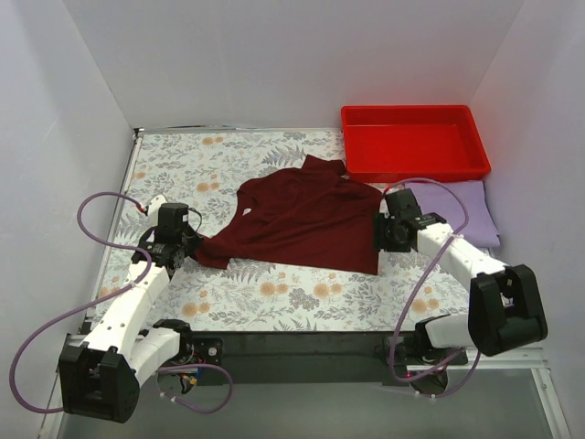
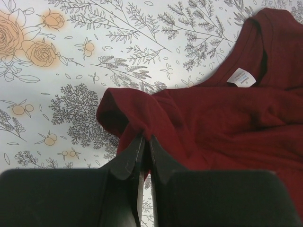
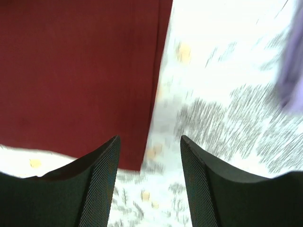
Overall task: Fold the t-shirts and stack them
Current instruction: Flatten the tshirt out
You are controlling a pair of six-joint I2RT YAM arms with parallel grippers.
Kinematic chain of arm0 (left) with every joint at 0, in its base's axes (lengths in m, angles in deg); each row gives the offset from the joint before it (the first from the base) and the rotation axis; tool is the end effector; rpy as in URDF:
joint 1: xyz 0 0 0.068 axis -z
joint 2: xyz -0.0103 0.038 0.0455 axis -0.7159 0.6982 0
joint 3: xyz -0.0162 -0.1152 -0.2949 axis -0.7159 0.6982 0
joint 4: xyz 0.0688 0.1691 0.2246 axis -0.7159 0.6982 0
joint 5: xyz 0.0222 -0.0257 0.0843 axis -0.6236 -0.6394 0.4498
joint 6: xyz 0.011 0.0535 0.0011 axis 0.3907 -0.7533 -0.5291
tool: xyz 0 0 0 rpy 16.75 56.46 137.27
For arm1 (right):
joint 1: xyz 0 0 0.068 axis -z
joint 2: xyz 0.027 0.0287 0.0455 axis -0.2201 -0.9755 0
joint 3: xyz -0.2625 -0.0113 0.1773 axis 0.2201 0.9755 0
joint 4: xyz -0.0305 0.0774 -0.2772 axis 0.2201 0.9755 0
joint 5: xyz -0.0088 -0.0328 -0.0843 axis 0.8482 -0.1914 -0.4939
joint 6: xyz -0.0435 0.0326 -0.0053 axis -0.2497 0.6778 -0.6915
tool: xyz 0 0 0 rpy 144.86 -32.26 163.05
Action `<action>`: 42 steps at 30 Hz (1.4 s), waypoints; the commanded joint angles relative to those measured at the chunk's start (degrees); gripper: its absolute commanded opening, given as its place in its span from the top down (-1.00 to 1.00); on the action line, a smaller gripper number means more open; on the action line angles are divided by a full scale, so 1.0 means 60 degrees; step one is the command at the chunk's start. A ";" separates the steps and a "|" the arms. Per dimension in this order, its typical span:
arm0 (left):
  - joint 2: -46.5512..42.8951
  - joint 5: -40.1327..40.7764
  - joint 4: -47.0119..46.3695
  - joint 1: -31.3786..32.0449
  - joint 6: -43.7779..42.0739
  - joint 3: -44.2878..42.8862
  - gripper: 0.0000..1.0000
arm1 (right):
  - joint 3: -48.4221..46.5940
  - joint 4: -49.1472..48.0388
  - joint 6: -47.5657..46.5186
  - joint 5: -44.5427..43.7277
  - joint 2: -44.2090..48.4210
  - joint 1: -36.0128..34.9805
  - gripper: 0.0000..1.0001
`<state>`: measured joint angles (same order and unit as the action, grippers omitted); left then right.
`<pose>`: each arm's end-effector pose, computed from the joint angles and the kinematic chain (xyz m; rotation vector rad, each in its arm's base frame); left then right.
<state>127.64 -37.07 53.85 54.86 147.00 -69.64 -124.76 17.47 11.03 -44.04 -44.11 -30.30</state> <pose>0.1951 -0.0208 0.2617 -1.4704 1.9037 -0.3735 0.2761 0.0830 0.2341 -0.0005 2.5470 0.0757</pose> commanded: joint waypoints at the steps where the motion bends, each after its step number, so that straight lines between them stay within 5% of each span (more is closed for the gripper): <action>1: -0.0118 -0.0335 -0.0143 -0.0045 -0.0186 0.0030 0.91 | 0.1447 0.0420 0.1086 0.0228 0.1193 -0.0583 -0.24; 12: -0.0294 -0.0320 -0.0143 -0.0045 -0.0215 0.0075 0.90 | 0.1802 0.0083 0.2084 -0.0945 0.0581 -0.2049 -0.13; 42: -0.0235 -0.0306 -0.0128 -0.0045 -0.0259 0.0045 0.91 | 0.1406 0.0156 0.2055 -0.1223 0.0097 -0.2123 0.03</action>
<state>127.18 -39.15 53.76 54.86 146.12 -69.53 -116.54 20.38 22.74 -49.85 -42.78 -42.82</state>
